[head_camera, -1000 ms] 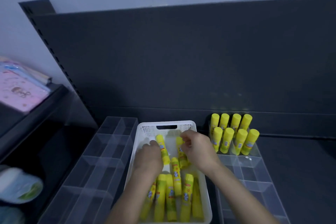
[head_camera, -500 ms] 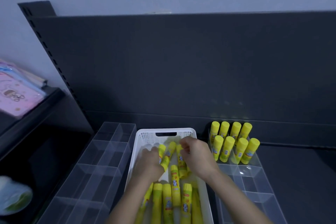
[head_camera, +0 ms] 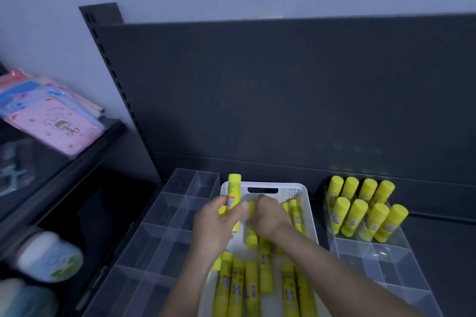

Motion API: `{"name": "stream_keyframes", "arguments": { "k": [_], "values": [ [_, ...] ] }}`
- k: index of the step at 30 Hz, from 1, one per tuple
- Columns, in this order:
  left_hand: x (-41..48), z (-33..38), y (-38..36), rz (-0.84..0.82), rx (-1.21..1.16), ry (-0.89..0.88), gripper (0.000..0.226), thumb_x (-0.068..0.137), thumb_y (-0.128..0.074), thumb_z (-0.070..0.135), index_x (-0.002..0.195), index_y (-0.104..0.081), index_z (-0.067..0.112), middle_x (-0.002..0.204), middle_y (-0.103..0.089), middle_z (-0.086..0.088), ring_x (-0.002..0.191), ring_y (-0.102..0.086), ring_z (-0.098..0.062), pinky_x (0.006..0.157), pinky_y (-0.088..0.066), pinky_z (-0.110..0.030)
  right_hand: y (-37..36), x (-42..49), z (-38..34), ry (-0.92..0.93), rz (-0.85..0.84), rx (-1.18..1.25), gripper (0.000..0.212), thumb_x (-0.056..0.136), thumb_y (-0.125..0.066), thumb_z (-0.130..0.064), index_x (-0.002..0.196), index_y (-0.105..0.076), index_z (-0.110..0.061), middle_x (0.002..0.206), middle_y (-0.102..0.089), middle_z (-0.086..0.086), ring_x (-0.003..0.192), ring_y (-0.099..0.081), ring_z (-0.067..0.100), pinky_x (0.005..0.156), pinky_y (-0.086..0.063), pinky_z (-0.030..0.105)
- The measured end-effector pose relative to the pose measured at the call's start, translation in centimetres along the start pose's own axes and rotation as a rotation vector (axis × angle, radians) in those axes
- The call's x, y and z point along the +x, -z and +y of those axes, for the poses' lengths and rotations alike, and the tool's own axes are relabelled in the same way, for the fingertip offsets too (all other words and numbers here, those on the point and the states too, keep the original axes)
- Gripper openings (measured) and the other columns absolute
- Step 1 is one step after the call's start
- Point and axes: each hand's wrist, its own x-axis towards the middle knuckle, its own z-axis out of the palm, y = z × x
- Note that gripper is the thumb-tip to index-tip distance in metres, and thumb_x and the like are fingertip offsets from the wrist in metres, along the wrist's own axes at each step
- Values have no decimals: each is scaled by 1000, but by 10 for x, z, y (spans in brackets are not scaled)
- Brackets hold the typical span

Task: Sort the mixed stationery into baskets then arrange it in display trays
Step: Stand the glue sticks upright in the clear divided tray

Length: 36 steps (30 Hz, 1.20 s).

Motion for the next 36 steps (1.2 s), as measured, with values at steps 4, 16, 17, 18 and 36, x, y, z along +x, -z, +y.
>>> {"name": "stream_keyframes", "arguments": {
  "k": [4, 16, 17, 18, 36],
  "values": [
    [-4, 2, 5, -35, -177, 87, 18, 86, -67, 37, 89, -66, 19, 80, -64, -3, 79, -70, -29, 48, -44, -20, -3, -2, -9, -61, -88, 79, 17, 73, -65, -21, 68, -48, -18, 74, -55, -2, 72, -56, 19, 53, -39, 23],
    [-7, 44, -36, -66, -183, -67, 24, 68, -82, 31, 74, -60, 23, 67, -66, 1, 64, -66, -29, 48, -40, -28, 81, -62, 60, -51, 483, 574, 21, 73, -67, -20, 61, -52, -13, 51, -48, -5, 48, -42, 11, 40, -31, 18],
    [-8, 49, -42, -85, -172, -95, 23, 67, -83, 30, 73, -62, 24, 68, -66, -1, 66, -66, -30, 49, -41, -29, 89, -71, 70, -58, 516, 558, 20, 74, -68, -19, 62, -52, -14, 52, -49, -5, 49, -42, 11, 39, -30, 18],
    [-9, 53, -48, -109, -161, -123, 22, 67, -83, 30, 73, -63, 25, 70, -66, -2, 64, -65, -27, 49, -41, -28, 95, -79, 79, -69, 541, 552, 19, 74, -68, -19, 64, -53, -13, 54, -50, -4, 50, -44, 11, 41, -31, 19],
    [-22, 76, -132, -411, 518, -510, 32, 69, -77, 26, 82, -48, 35, 67, -51, 6, 49, -43, -6, 44, -32, -20, 96, -138, 159, -72, 538, 477, 26, 72, -69, -6, 82, -55, -25, 72, -61, -6, 66, -58, 9, 54, -45, 17]
  ]
}}
